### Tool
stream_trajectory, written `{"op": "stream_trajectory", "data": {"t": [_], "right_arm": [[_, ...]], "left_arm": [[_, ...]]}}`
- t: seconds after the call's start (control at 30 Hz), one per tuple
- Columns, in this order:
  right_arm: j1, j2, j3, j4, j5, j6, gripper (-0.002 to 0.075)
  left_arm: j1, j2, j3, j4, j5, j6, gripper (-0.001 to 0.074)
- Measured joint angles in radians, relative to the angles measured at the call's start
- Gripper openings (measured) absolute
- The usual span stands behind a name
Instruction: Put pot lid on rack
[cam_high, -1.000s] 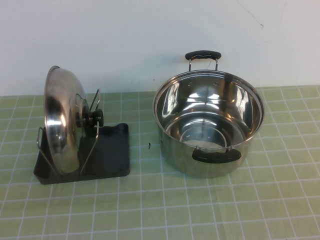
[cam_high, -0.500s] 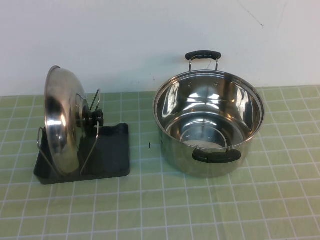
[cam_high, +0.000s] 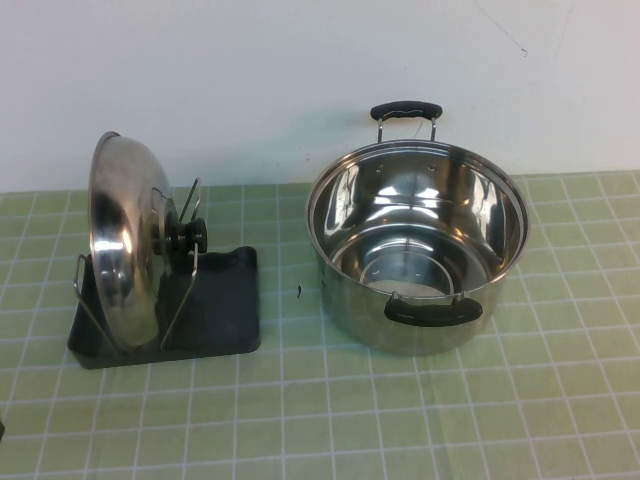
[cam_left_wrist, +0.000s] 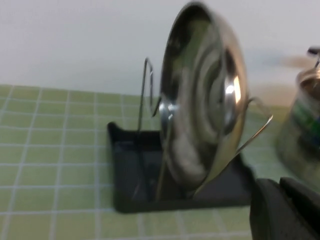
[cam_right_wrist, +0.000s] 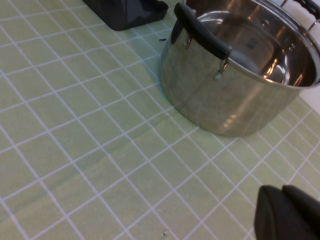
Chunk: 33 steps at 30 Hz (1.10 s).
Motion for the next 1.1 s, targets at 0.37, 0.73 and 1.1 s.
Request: {"op": "stream_trajectory", "data": {"t": [0.37,0.73,1.1], "right_arm": [[0.0,0.0,0.0,0.004,0.0,0.0,-0.0001],[0.0,0.0,0.001,0.008,0.002,0.0,-0.0001],[0.0,0.0,0.001,0.01,0.002,0.0,-0.0001]], "left_arm": [[0.0,-0.182,0.186,0.471,-0.062,-0.275,-0.0001],[0.0,-0.185,0.184,0.496,0.063,-0.346,-0.0001],[0.0,-0.185,0.184,0.498,0.066,-0.334,-0.0002]]}}
